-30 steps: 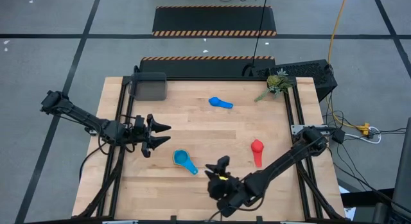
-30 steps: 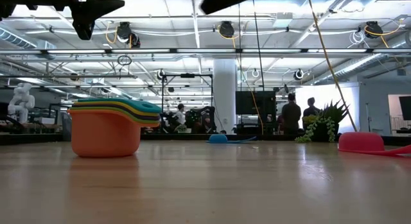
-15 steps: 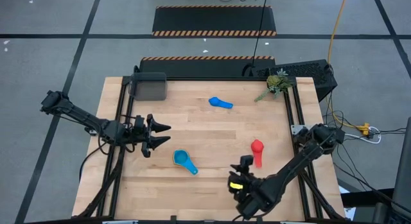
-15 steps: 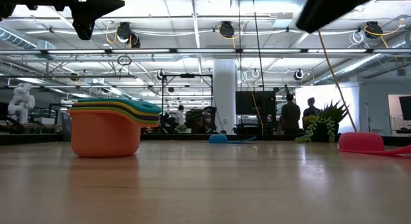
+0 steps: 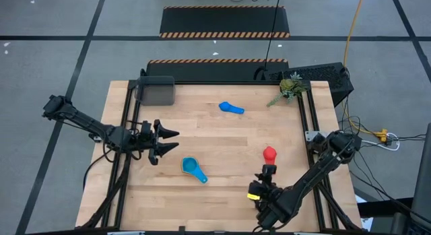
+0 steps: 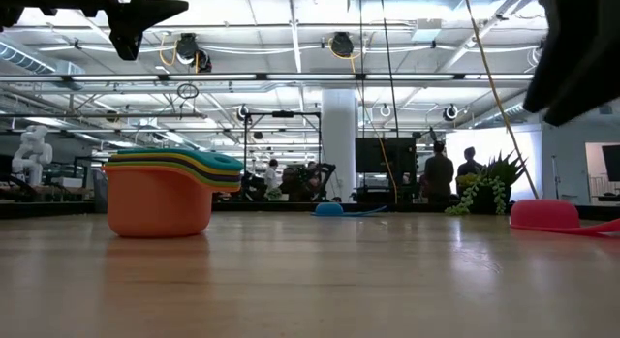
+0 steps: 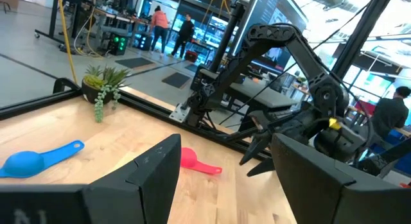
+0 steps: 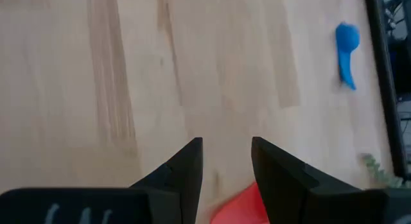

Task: Nest measuring cups in basket
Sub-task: Stack the red measuring cup on top of the light blue measuring cup

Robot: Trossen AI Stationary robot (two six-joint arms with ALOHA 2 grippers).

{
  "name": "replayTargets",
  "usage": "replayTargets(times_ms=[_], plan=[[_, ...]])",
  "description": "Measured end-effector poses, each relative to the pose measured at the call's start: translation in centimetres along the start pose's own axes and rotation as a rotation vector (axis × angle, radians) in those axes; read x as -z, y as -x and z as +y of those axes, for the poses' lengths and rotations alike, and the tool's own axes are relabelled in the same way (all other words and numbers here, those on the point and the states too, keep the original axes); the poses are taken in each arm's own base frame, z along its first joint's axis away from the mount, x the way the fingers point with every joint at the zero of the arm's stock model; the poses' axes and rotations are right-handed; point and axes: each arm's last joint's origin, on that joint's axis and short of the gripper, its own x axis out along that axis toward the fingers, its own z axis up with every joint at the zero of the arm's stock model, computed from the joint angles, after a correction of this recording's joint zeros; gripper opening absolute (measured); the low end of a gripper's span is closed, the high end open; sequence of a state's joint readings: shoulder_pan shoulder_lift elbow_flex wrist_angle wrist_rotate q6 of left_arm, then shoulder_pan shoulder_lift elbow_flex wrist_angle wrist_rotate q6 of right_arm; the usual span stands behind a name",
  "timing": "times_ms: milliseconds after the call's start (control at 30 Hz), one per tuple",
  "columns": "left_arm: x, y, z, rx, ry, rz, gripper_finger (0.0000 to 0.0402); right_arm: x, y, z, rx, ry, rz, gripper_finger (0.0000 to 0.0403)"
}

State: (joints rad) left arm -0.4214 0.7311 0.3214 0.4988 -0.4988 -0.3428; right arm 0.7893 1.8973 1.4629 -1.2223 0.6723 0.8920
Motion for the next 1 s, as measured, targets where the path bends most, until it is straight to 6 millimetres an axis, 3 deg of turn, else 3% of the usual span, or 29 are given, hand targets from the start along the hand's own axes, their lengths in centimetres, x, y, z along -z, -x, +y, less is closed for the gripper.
replayTargets(times_ms=[267, 500, 1000], plan=[[0.0, 0.0, 0.0, -0.001, 0.000, 0.000, 0.0243, 2.5, -0.8, 1.0, -0.057, 0.030, 0.111, 0.0128], [0.0, 0.0, 0.0, 0.000, 0.003, 0.000, 0.0243, 3.5, -1.5, 2.1, -0.159, 0.049, 0.159, 0.0133], [0.0, 0.0, 0.0, -0.001, 0.003, 0.000, 0.0243, 5.2, -3.6, 3.0, -0.197, 0.005, 0.123, 0.0256]])
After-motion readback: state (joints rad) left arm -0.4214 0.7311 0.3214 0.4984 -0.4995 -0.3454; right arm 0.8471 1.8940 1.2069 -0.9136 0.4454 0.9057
